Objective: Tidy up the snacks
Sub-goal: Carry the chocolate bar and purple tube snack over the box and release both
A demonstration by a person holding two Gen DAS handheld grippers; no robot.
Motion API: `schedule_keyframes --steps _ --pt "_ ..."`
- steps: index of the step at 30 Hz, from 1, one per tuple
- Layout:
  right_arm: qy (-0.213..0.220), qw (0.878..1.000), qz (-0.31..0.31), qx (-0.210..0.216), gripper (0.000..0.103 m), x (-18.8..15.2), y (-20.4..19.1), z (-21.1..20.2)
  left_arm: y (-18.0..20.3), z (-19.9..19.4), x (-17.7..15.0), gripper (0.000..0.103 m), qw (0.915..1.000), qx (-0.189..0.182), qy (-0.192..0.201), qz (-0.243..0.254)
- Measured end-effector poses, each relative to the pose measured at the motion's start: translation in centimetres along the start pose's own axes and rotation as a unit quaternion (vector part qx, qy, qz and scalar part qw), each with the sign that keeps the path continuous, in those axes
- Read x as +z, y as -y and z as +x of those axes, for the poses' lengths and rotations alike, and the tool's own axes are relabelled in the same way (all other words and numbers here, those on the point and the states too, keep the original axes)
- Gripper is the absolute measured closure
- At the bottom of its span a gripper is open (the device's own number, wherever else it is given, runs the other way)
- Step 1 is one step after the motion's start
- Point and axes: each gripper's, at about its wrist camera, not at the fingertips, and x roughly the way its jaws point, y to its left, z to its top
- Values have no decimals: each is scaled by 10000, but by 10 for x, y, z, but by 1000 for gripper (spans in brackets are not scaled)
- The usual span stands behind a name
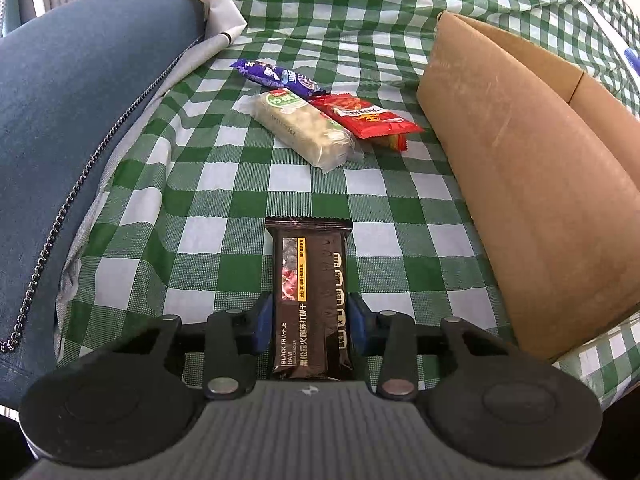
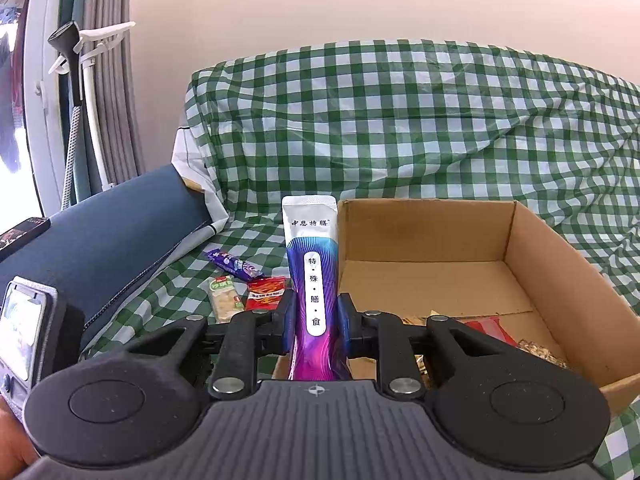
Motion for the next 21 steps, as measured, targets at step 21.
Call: schedule_keyframes --steps 21 --pt "143 9994 182 -241 80 0 0 0 -13 -77 28 60 9877 -727 1108 -826"
